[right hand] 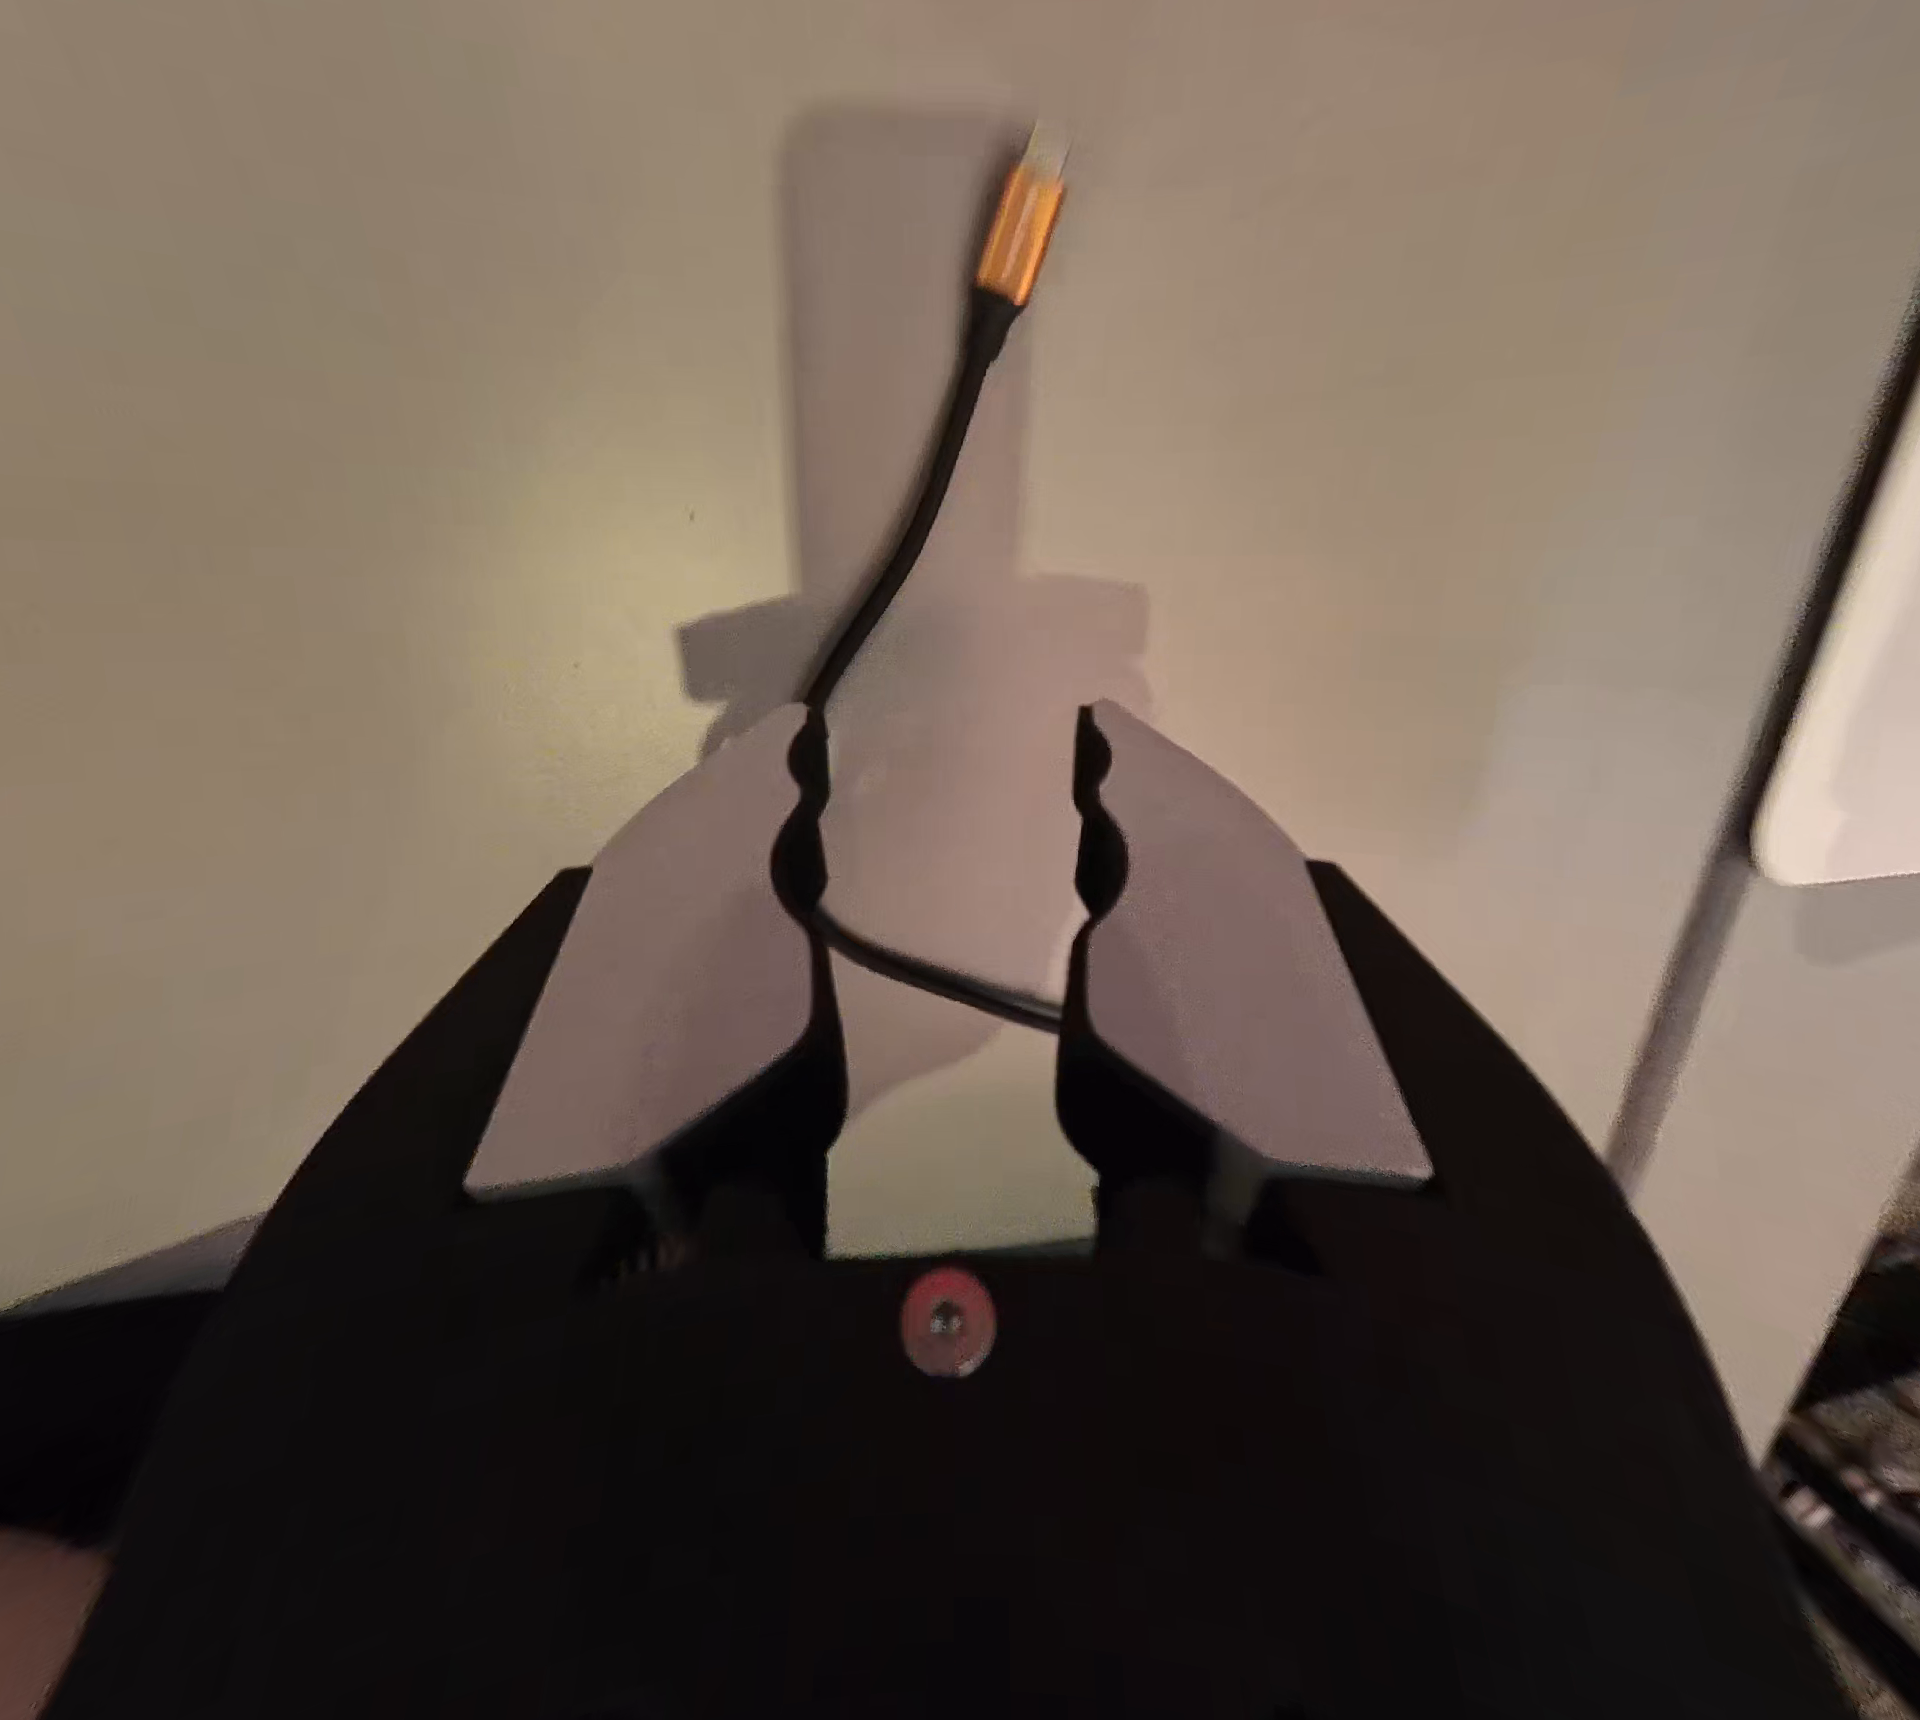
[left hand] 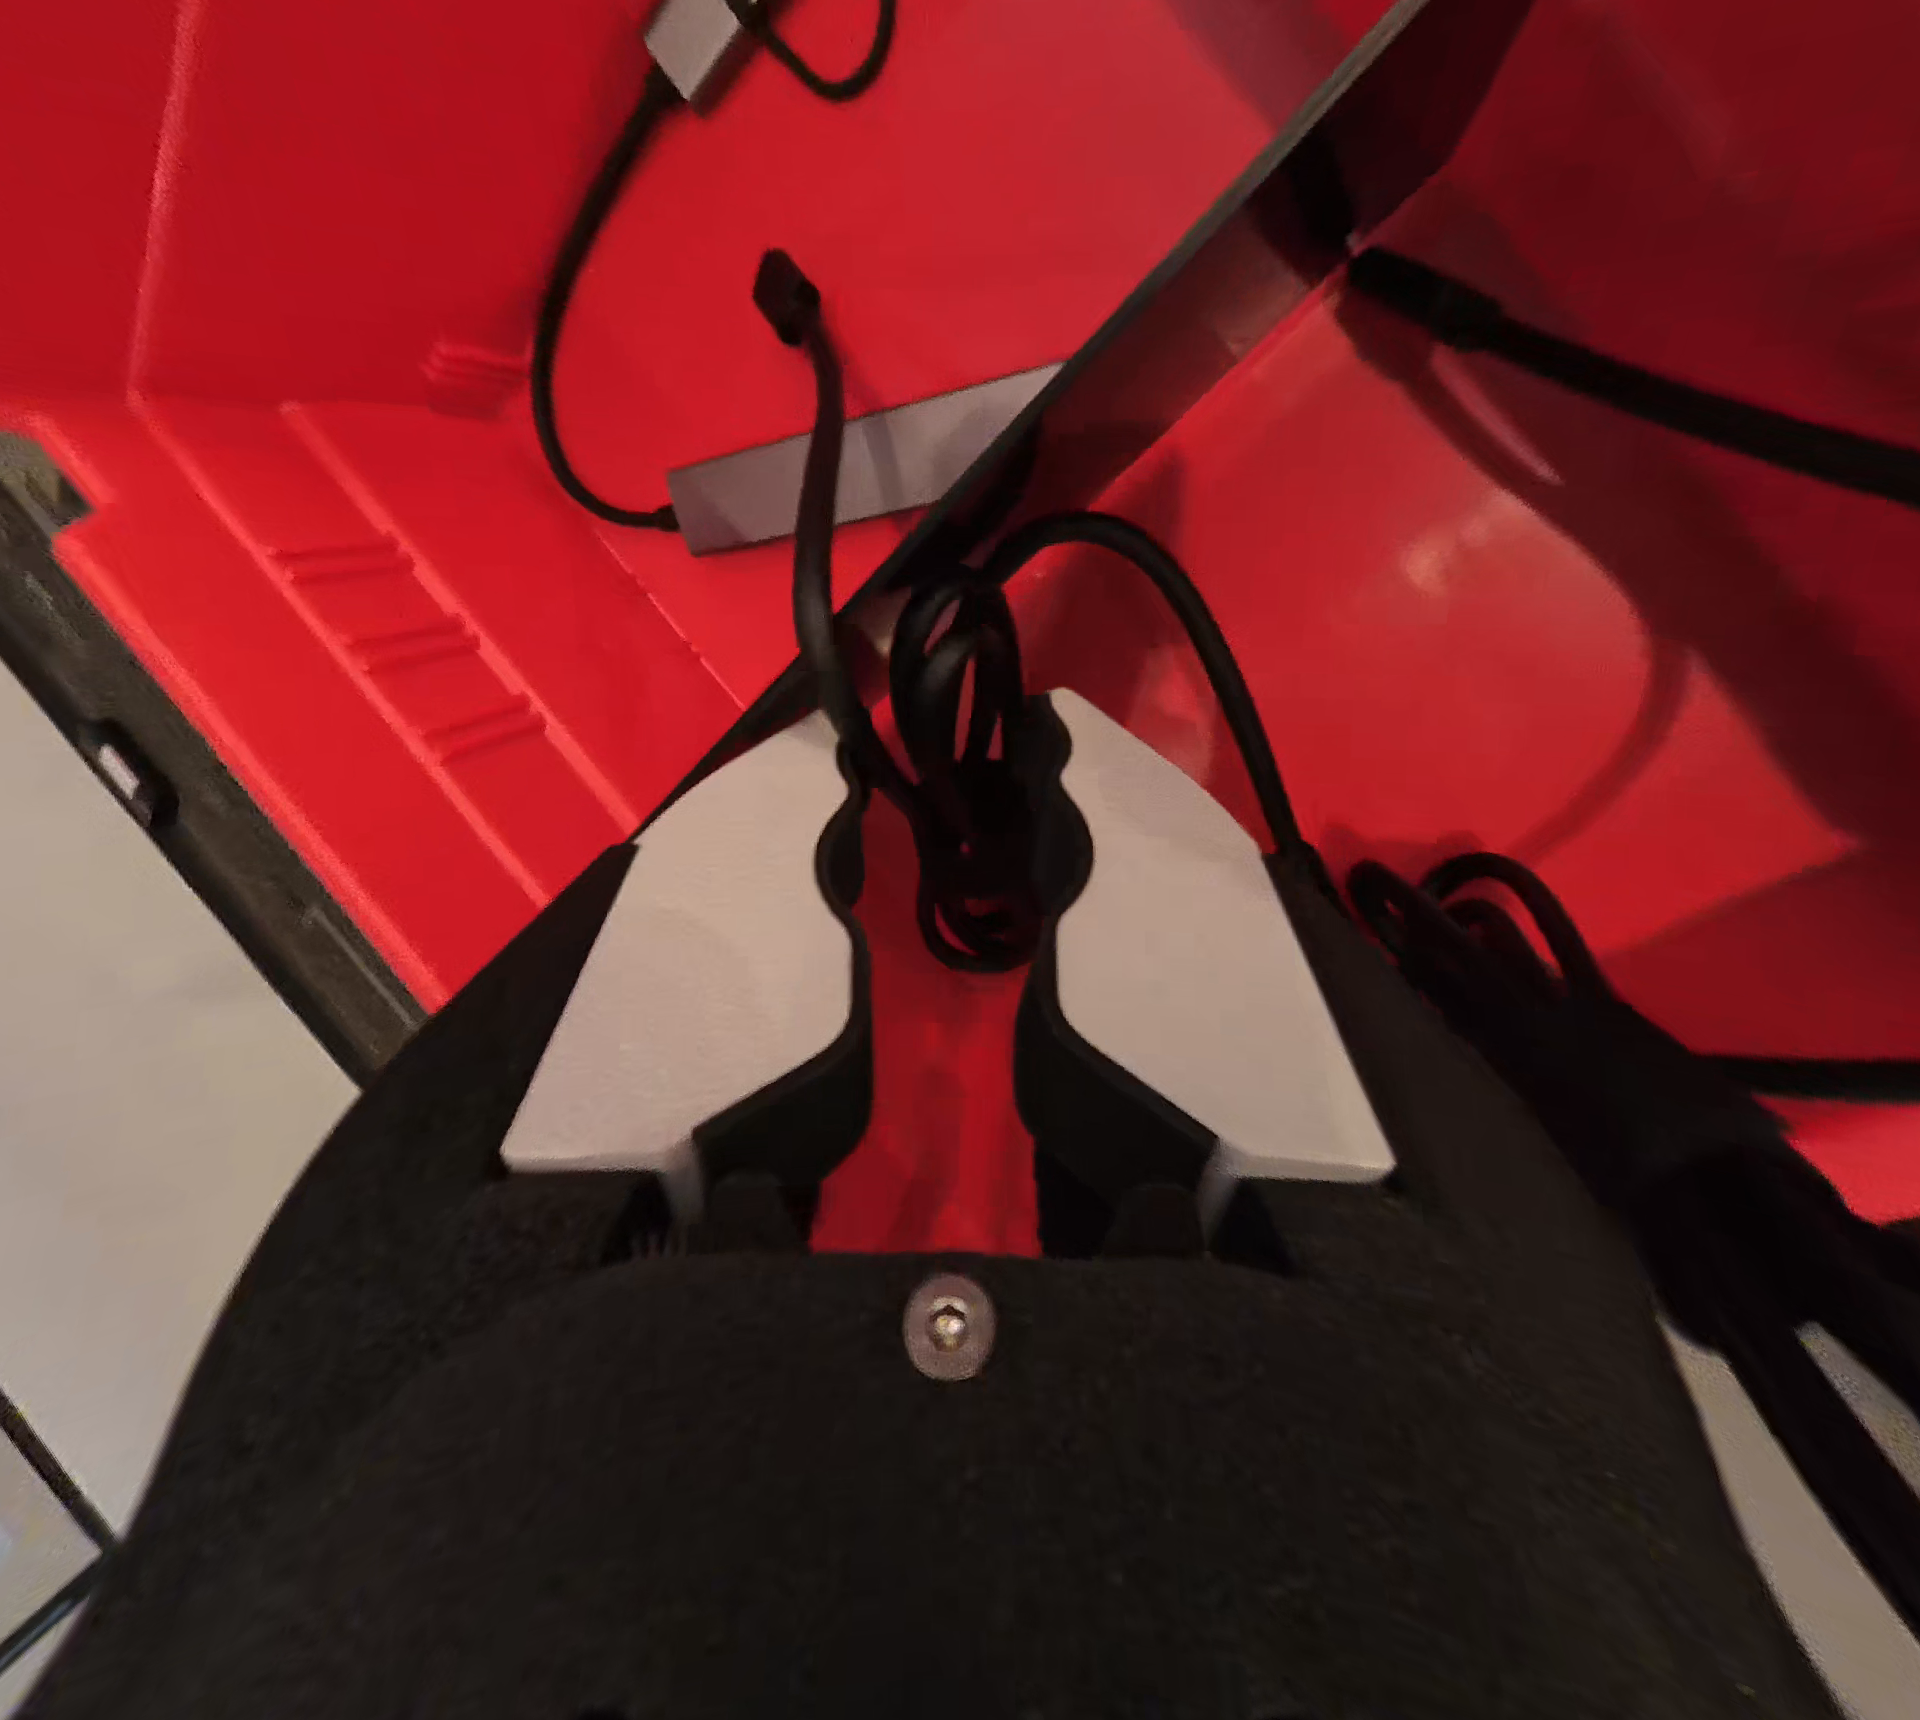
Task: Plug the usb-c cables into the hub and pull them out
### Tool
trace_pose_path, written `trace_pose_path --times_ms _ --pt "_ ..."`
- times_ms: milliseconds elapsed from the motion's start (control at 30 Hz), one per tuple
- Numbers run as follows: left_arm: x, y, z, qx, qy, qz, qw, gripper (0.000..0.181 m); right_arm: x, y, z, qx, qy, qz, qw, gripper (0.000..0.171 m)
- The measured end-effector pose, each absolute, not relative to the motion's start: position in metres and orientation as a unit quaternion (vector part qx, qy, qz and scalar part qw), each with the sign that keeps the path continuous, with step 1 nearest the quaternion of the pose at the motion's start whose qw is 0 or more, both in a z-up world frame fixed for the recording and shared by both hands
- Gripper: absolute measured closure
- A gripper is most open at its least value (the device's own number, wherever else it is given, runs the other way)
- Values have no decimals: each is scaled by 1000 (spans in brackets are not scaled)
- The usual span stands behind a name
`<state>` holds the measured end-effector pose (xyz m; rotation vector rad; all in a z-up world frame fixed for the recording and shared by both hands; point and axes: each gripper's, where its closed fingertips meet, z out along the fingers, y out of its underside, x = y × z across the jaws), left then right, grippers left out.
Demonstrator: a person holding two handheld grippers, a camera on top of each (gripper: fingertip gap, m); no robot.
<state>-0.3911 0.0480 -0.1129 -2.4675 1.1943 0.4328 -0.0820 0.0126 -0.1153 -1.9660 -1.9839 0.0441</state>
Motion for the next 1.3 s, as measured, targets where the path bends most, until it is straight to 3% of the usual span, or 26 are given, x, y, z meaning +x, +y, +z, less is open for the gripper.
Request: trace_pose_path --times_ms 167,333,533,667,933,1100,1200,1300 --pt "-382 43 -102 -860 454 121 200 166 -91 17 -71 -656 -702 35 276 130" --pt "-371 12 -63 -795 551 90 239 168 -86 19 -51 -647 -696 38 310 135" --pt "-378 -18 -55 -715 656 95 224 168 -79 23 -58 -654 -695 33 297 137" --pt "-375 -30 -39 -700 661 55 265 169 -74 28 -69 -663 -695 19 279 137" --pt "-385 -23 -63 -718 669 26 191 167 -72 33 -84 -672 -694 15 256 139" --pt "-369 -3 -95 -738 665 17 114 157 -71 35 -92 -676 -695 11 244 139" --pt "-369 2 -108 -772 630 -4 85 131 -70 35 -92 -678 -693 14 245 139" --pt "-377 7 -94 -800 582 -32 138 122 -69 38 -91 -680 -688 18 251 139"
